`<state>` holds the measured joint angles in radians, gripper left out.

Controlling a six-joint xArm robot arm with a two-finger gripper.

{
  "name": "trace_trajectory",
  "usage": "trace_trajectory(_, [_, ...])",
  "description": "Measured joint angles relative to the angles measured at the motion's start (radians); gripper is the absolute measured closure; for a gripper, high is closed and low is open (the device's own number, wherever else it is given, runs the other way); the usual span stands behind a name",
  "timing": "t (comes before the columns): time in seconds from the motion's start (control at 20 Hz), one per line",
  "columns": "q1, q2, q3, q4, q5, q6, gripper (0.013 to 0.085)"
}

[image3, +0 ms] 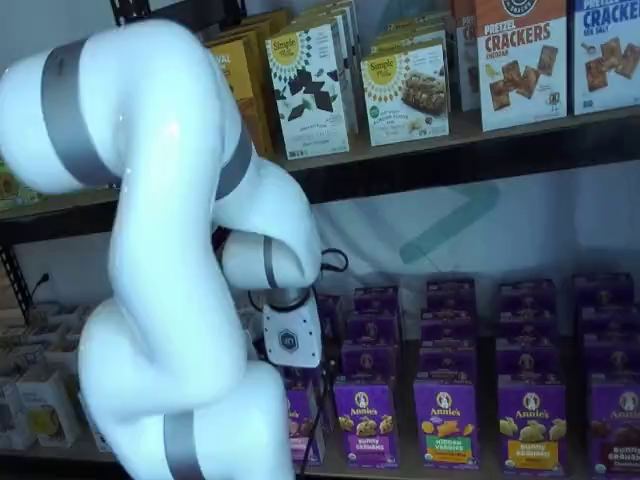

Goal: Pick up the purple box with a pink patch in the middle, on the bottom shelf, the first box from the left

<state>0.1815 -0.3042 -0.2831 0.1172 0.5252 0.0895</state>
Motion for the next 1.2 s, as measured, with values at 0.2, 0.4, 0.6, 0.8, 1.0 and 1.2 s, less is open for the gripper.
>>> trace_trajectory(0.2, [0.004, 0.107, -0.012, -0.001, -0.086, -0.001, 0.0130])
trace_trajectory(0.4, [0.010, 0.210, -0.037, 0.003, -0.149, -0.003, 0.0130])
trace_trajectory(0.6, [0.021, 0.302, -0.072, 0.004, -0.206, 0.003, 0.0130])
trace_trajectory(0.8, [0.031, 0.397, -0.120, 0.033, -0.262, -0.018, 0.0130])
trace_trajectory(1.0, [0.047, 0.486, -0.184, 0.169, -0.278, -0.135, 0.0130])
trace_trajectory(1.2, [0.028, 0.572, -0.256, 0.066, -0.283, -0.053, 0.0130])
